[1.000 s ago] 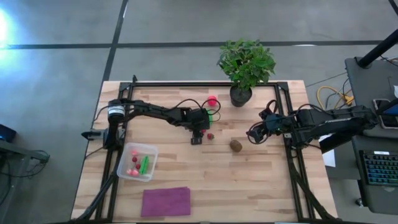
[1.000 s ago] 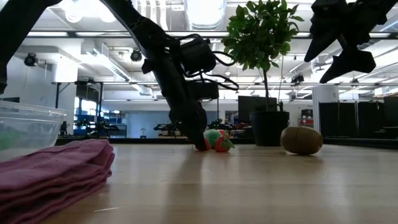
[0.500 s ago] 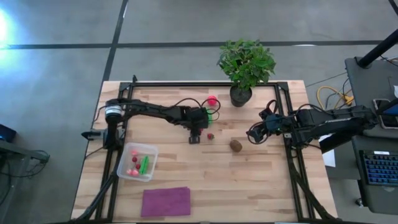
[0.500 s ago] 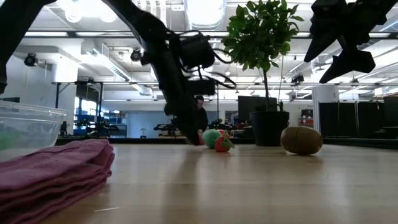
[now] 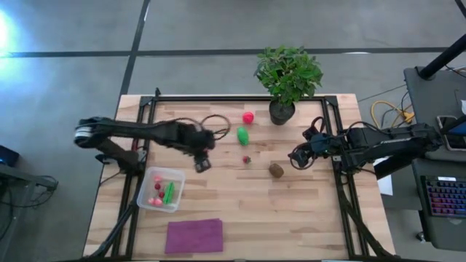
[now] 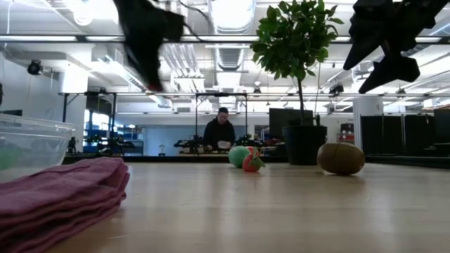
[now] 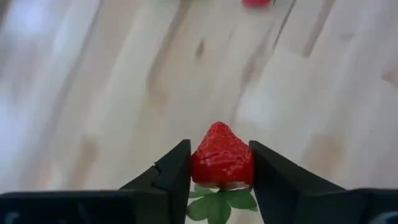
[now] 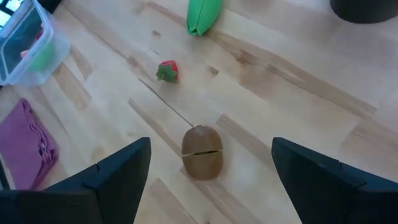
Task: Pick and placing Produce into tupperware
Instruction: Put the top red strawberry into the transparent container
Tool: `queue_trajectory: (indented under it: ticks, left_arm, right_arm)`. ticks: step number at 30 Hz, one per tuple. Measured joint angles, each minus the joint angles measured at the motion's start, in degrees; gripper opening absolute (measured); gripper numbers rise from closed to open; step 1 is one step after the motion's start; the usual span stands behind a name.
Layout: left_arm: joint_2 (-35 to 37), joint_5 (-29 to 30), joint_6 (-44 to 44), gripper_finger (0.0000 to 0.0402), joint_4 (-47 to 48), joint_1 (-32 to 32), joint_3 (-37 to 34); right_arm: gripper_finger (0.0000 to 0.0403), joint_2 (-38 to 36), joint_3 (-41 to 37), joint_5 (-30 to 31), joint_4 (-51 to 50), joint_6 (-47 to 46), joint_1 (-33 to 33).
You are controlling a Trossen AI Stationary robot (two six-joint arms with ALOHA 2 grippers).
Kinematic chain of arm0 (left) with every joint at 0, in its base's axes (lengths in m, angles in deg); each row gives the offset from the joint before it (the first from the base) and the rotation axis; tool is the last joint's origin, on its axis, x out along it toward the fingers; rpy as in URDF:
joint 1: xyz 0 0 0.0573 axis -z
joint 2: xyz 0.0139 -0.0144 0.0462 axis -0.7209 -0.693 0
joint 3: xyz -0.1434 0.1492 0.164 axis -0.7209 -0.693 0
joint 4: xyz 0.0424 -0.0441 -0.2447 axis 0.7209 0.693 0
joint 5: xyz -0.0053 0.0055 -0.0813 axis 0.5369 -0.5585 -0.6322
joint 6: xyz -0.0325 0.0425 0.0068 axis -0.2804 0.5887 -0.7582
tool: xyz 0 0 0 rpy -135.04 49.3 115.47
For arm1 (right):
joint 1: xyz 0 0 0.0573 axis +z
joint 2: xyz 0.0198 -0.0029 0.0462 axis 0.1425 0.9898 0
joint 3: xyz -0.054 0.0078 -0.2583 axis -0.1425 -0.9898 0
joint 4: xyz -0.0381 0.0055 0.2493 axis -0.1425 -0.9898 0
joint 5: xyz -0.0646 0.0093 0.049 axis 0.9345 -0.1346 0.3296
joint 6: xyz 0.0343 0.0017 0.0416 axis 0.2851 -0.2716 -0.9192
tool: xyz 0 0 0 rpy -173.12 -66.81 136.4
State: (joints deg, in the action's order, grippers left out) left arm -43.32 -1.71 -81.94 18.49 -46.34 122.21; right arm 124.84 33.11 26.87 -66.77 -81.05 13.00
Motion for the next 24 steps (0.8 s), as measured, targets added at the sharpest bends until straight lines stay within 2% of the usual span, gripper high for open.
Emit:
queue_trajectory:
  ticks: [6,11,17,24]
  left_arm:
    - [6.11,-3.91,-35.88,0.0123,18.71,5.79,-0.55]
    - [6.41,-5.50,-51.97,0.0129,29.66,11.77,-3.14]
    - [6.50,-14.04,-61.68,0.0130,21.94,16.55,-13.29]
    - [7.69,-16.06,-69.17,0.0130,6.24,20.67,-24.86]
  right_arm:
    - [0.0325,0.44,0.00,0.01,0.17,2.64,-0.49]
    - [0.0325,0.86,0.00,-0.14,0.60,4.73,-0.49]
    - [0.0325,1.47,0.00,-0.38,1.92,5.32,-0.49]
    - [0.0325,2.10,0.00,-2.13,2.25,5.32,-0.47]
